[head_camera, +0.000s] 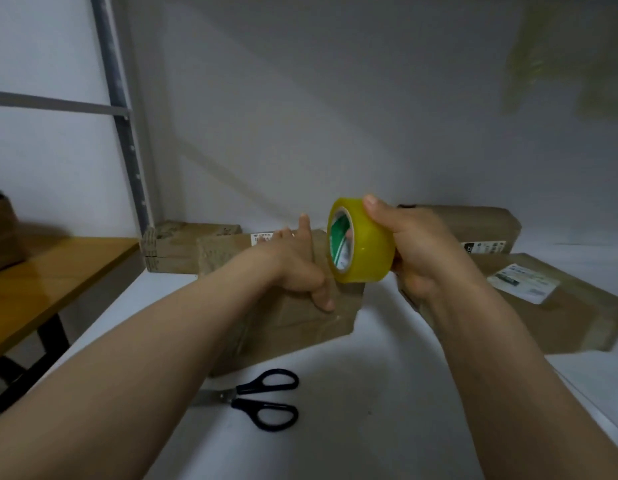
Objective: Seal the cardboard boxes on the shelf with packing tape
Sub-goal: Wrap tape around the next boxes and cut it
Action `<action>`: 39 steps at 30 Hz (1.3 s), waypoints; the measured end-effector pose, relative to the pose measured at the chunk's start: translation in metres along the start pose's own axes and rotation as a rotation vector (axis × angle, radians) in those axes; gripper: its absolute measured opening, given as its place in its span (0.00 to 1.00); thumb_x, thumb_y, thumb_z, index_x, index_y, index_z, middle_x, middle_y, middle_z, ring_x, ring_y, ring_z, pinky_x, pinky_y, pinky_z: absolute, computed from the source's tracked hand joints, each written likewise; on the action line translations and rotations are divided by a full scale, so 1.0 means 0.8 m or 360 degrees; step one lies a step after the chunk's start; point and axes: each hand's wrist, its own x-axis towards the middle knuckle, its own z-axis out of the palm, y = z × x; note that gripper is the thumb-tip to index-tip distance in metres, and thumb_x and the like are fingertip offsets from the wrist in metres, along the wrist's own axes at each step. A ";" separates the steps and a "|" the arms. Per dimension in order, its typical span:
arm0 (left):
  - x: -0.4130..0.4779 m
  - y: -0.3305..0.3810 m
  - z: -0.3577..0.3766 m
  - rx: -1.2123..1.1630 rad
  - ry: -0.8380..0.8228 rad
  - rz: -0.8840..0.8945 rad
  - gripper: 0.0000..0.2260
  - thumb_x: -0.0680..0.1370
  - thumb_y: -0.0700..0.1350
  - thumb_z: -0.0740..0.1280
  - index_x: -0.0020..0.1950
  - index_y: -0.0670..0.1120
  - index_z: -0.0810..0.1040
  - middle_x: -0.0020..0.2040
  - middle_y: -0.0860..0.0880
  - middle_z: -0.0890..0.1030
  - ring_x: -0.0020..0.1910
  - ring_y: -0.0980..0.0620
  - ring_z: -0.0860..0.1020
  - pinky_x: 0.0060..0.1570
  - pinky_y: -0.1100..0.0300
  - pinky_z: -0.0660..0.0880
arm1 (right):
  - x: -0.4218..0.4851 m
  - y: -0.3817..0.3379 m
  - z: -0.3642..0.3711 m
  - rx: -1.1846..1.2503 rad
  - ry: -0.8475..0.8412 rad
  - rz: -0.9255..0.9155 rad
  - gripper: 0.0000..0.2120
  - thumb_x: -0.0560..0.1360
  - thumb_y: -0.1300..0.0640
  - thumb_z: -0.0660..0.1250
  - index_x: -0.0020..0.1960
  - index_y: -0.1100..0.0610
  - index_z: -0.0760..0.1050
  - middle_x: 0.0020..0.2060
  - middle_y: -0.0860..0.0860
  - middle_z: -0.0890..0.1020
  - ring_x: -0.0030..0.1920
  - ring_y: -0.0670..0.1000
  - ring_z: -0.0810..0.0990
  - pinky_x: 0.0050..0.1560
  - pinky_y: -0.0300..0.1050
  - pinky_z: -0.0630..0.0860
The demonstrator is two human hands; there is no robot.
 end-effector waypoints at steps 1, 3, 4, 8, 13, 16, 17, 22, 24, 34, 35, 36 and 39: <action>-0.001 0.002 0.001 0.0003 -0.0011 0.0003 0.70 0.62 0.63 0.81 0.78 0.48 0.26 0.83 0.40 0.44 0.81 0.40 0.47 0.78 0.44 0.54 | -0.007 0.001 -0.006 0.0015 0.0007 0.0022 0.18 0.75 0.46 0.73 0.52 0.61 0.81 0.49 0.60 0.86 0.49 0.58 0.86 0.57 0.61 0.81; -0.001 0.002 -0.002 -0.0009 -0.0008 -0.0014 0.70 0.62 0.62 0.81 0.78 0.49 0.26 0.82 0.40 0.49 0.81 0.40 0.52 0.77 0.46 0.57 | -0.018 0.000 -0.019 -0.0027 0.0001 0.0065 0.18 0.74 0.45 0.74 0.49 0.60 0.82 0.46 0.59 0.87 0.48 0.59 0.86 0.57 0.63 0.80; -0.001 0.003 -0.004 -0.0014 -0.0005 -0.0020 0.70 0.62 0.62 0.81 0.78 0.50 0.26 0.82 0.40 0.51 0.80 0.40 0.55 0.76 0.46 0.60 | -0.024 -0.001 -0.025 -0.0080 0.0000 0.0075 0.18 0.74 0.45 0.74 0.49 0.61 0.82 0.45 0.60 0.87 0.47 0.60 0.85 0.57 0.64 0.80; 0.003 0.003 -0.003 -0.0007 -0.0013 -0.0011 0.70 0.60 0.62 0.81 0.80 0.53 0.29 0.81 0.41 0.56 0.78 0.39 0.60 0.74 0.45 0.63 | -0.045 0.016 -0.040 -0.0159 -0.0034 0.0093 0.30 0.74 0.44 0.74 0.56 0.73 0.77 0.53 0.70 0.81 0.48 0.64 0.84 0.55 0.62 0.79; -0.002 0.004 -0.005 -0.0039 -0.0011 0.0085 0.63 0.63 0.59 0.81 0.80 0.61 0.35 0.80 0.44 0.60 0.76 0.39 0.63 0.74 0.44 0.64 | -0.062 0.044 -0.056 -0.0187 -0.0061 0.0234 0.28 0.71 0.40 0.73 0.55 0.64 0.81 0.50 0.63 0.85 0.51 0.65 0.85 0.60 0.65 0.78; -0.005 0.007 -0.006 -0.0014 -0.0028 0.0148 0.58 0.66 0.58 0.80 0.80 0.66 0.39 0.81 0.45 0.60 0.77 0.39 0.61 0.75 0.45 0.62 | -0.069 0.070 -0.064 -0.0174 -0.0046 0.0390 0.33 0.64 0.35 0.76 0.59 0.57 0.79 0.52 0.58 0.85 0.51 0.61 0.85 0.59 0.64 0.79; -0.006 0.008 -0.006 0.0005 -0.0043 0.0150 0.56 0.67 0.58 0.79 0.80 0.67 0.41 0.81 0.45 0.57 0.78 0.38 0.59 0.75 0.44 0.61 | -0.072 0.080 -0.063 -0.0166 -0.0048 0.0445 0.40 0.59 0.33 0.77 0.62 0.56 0.78 0.53 0.58 0.85 0.52 0.61 0.85 0.58 0.64 0.80; -0.004 0.012 -0.003 0.0267 -0.0140 0.0233 0.45 0.74 0.60 0.73 0.79 0.69 0.45 0.83 0.50 0.42 0.81 0.40 0.50 0.78 0.39 0.48 | -0.069 0.117 -0.058 -0.0028 0.0004 0.0588 0.49 0.51 0.32 0.80 0.66 0.54 0.75 0.57 0.57 0.82 0.56 0.62 0.82 0.61 0.65 0.78; -0.003 0.016 -0.002 0.0308 -0.0129 0.0295 0.42 0.75 0.59 0.71 0.80 0.67 0.46 0.83 0.52 0.50 0.80 0.43 0.54 0.77 0.40 0.50 | -0.067 0.117 -0.056 0.0022 -0.0026 0.0602 0.36 0.63 0.36 0.79 0.65 0.54 0.76 0.57 0.58 0.83 0.55 0.62 0.83 0.61 0.65 0.78; 0.005 0.017 -0.107 -0.0407 -0.0122 0.0486 0.19 0.80 0.42 0.69 0.68 0.59 0.74 0.65 0.53 0.79 0.67 0.47 0.76 0.71 0.50 0.68 | -0.053 -0.005 -0.024 0.0233 -0.0273 -0.0478 0.08 0.72 0.52 0.72 0.43 0.57 0.83 0.38 0.52 0.85 0.40 0.50 0.82 0.46 0.49 0.77; 0.006 0.015 -0.115 -0.0562 -0.0212 0.0502 0.16 0.81 0.41 0.67 0.66 0.58 0.76 0.64 0.51 0.81 0.65 0.47 0.78 0.69 0.49 0.71 | -0.045 -0.024 -0.018 0.0275 -0.0287 -0.0546 0.08 0.72 0.53 0.72 0.43 0.58 0.83 0.37 0.52 0.85 0.40 0.50 0.82 0.45 0.48 0.78; 0.006 0.014 -0.117 -0.0668 -0.0318 0.0498 0.16 0.82 0.40 0.66 0.65 0.57 0.77 0.64 0.49 0.82 0.64 0.46 0.79 0.67 0.48 0.73 | -0.033 -0.037 -0.011 0.0297 -0.0303 -0.0570 0.10 0.73 0.52 0.73 0.44 0.59 0.82 0.36 0.52 0.85 0.38 0.49 0.83 0.43 0.46 0.79; 0.018 0.014 -0.101 -0.0465 -0.0257 0.0390 0.14 0.83 0.38 0.62 0.63 0.55 0.77 0.67 0.46 0.79 0.60 0.46 0.79 0.56 0.57 0.75 | 0.004 -0.035 0.017 0.0287 -0.0210 -0.0349 0.17 0.76 0.48 0.70 0.51 0.62 0.80 0.36 0.55 0.86 0.37 0.51 0.84 0.45 0.51 0.83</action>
